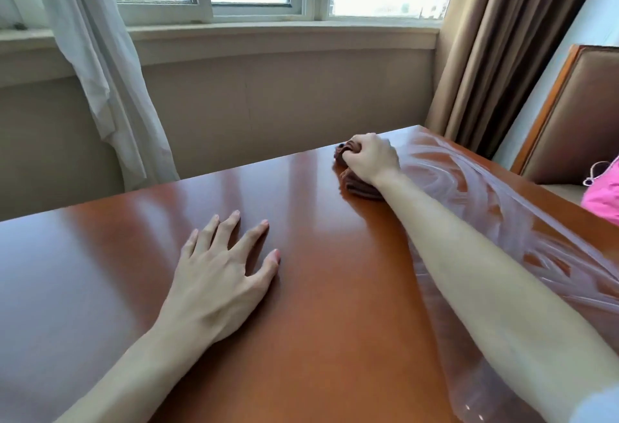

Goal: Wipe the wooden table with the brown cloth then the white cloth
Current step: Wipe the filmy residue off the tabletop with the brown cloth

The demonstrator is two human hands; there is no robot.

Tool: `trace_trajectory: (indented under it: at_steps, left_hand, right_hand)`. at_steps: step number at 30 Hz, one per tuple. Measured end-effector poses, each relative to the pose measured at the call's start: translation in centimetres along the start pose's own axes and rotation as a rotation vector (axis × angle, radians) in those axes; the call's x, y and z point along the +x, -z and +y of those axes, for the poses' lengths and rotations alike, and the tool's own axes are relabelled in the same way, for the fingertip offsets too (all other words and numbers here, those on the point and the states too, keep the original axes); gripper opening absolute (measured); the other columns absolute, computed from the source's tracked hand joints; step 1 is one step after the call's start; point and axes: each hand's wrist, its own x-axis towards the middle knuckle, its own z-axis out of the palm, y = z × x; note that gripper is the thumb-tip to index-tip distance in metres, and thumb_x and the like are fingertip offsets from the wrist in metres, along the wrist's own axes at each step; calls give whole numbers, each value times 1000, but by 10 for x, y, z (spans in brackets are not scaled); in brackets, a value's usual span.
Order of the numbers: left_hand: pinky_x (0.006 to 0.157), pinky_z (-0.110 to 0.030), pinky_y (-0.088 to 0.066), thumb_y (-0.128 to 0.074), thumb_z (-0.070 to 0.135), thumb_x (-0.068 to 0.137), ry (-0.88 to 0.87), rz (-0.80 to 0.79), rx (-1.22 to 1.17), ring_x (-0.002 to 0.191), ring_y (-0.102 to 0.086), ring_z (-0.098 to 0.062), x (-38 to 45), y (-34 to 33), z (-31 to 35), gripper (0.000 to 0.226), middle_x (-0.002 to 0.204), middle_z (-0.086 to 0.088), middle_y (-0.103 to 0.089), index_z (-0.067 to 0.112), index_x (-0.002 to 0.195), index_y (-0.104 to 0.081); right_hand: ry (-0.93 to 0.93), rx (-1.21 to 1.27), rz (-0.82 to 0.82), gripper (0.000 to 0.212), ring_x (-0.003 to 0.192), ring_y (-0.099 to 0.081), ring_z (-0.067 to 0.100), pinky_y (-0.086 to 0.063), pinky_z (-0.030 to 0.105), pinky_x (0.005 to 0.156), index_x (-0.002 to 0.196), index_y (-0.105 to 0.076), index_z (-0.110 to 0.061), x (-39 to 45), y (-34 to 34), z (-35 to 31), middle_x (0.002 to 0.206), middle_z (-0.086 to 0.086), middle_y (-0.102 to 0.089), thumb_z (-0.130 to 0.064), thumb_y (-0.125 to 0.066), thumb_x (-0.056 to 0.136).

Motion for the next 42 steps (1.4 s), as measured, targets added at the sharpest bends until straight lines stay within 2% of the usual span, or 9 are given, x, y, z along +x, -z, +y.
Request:
trace_trajectory:
  at_steps: [3,9,15,18,23,26,33,37,42]
  left_hand:
    - [125,-35,2,-3,78,82,4,20,-1,153,3,-12,0,-2,1,74,166,13,-7,57,152,-13]
    - [125,-36,1,-4,77,82,23,7,-12,153,3,-13,-1,2,2,74,166,12,-6,56,153,-13]
    - [125,-42,-3,-5,76,82,17,-37,0,154,-4,-21,1,3,3,78,167,4,-13,50,154,-19]
    - [125,-43,-4,-18,71,92,16,-54,9,154,-6,-23,0,4,5,67,167,1,-15,48,155,-22]
    - [124,-45,-4,-28,66,96,8,-54,-17,153,-9,-26,-1,7,5,62,166,-2,-17,45,154,-27]
    - [124,-46,-5,-29,64,97,-6,-46,-18,153,-11,-27,-1,5,3,62,166,-4,-18,43,155,-28]
    - [125,-42,-5,-19,70,88,-4,-12,-43,153,-9,-23,-1,2,2,70,166,1,-19,46,153,-27]
    - [125,-39,-3,-10,72,83,0,15,-30,153,-5,-19,1,0,1,74,166,6,-15,50,153,-21]
    - [125,-36,2,-4,73,82,13,22,-18,153,3,-14,0,0,1,74,167,11,-7,54,153,-14]
  right_hand:
    - [12,-19,-6,15,88,-58,36,-36,31,70,86,-72,-16,58,-19,-3,83,7,-64,-26,-60,84]
    - [29,-37,8,13,91,-58,37,-37,32,70,74,-61,-21,67,-24,-4,87,7,-65,-32,-59,81]
    - [117,-39,-23,11,88,-60,36,-41,36,67,75,-58,-16,-39,-6,-24,90,3,-65,-24,-56,82]
    - [191,-28,-72,15,92,-60,32,-46,37,70,88,-67,-19,-116,13,-37,95,-3,-65,-29,-56,83]
    - [364,54,-140,25,115,-57,15,-50,36,90,106,-74,-34,-237,47,-52,124,-19,-67,-30,-61,85]
    - [409,100,-182,33,120,-58,11,-51,39,98,111,-73,-38,-257,52,-52,129,-21,-65,-38,-57,82]
    - [254,42,-148,30,102,-64,29,-53,41,86,98,-71,-25,-129,9,-59,106,-7,-69,-42,-54,79]
    - [167,9,-108,18,90,-59,33,-43,35,72,85,-66,-18,-26,-33,-66,89,-2,-66,-34,-57,81]
    - [77,-16,-91,16,85,-56,35,-38,33,71,76,-65,-18,46,-53,-70,75,0,-56,-32,-61,82]
